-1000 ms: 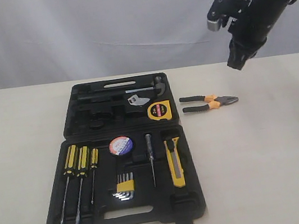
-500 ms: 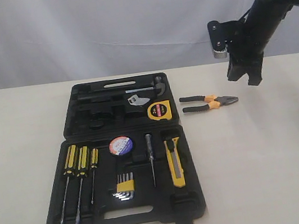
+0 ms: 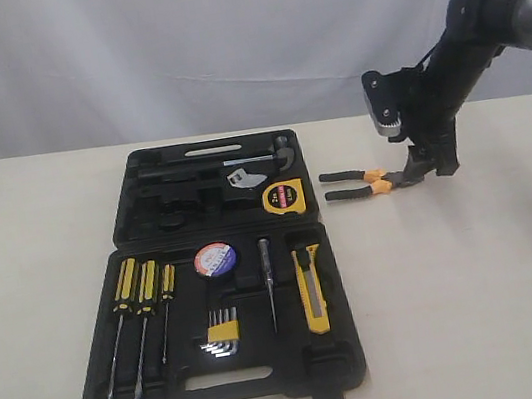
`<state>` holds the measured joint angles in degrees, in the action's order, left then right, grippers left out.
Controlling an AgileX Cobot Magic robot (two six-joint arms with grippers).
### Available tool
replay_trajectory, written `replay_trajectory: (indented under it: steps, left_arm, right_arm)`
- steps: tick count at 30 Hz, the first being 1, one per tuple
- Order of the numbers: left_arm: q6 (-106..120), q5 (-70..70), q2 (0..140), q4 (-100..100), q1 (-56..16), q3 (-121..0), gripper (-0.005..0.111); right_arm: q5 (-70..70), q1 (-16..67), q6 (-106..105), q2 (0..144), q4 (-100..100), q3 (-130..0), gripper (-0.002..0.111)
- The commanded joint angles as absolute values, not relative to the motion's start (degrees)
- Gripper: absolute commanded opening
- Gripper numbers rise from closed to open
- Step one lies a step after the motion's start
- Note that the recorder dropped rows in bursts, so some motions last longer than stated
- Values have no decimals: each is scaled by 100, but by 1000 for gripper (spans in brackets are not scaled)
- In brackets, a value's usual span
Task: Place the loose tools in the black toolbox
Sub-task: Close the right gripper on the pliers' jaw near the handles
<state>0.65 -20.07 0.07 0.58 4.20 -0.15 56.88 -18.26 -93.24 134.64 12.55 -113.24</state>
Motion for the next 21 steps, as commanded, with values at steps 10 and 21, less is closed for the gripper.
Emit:
replay_trajectory:
  steps: [10, 21]
  left_arm:
    - [41, -1962, 0, 0, 393, 0, 0]
    - [41, -1962, 0, 0, 393, 0, 0]
  right_arm:
    - [5423, -1835, -9555, 13816, 1633, -11318, 64]
    - [5129, -1835, -9555, 13990, 1668, -11329, 63]
